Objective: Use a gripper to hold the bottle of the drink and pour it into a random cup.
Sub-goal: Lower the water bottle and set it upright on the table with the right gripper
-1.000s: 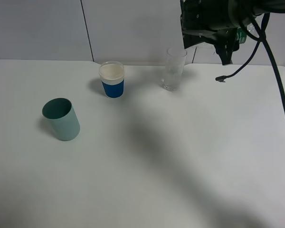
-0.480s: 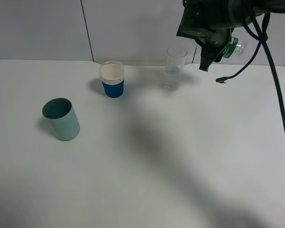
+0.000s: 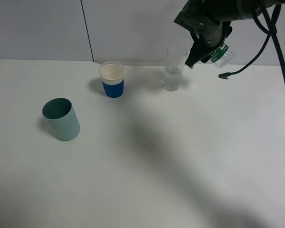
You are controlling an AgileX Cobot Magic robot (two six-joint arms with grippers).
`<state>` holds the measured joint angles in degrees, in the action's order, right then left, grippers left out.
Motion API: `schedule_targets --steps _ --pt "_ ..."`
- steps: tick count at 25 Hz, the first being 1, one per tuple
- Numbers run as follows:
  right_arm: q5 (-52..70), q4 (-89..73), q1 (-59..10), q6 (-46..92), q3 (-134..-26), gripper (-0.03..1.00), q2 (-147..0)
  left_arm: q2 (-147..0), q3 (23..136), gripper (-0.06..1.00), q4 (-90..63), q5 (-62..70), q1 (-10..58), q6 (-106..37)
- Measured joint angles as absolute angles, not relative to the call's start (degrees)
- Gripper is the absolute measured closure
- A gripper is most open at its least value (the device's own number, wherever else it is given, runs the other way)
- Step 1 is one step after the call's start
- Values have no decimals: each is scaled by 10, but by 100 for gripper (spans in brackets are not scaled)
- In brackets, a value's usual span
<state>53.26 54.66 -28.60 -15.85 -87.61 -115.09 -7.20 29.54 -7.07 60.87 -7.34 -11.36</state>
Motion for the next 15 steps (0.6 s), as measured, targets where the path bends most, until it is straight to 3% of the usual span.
schedule_targets --steps 6,15 --pt "506 539 -286 -182 -859 42 -1116 -72 295 -5 -71 609 -73 -114" --pt "373 526 -279 -264 -729 42 -1031 -72 295 -5 -71 609 -73 -114"
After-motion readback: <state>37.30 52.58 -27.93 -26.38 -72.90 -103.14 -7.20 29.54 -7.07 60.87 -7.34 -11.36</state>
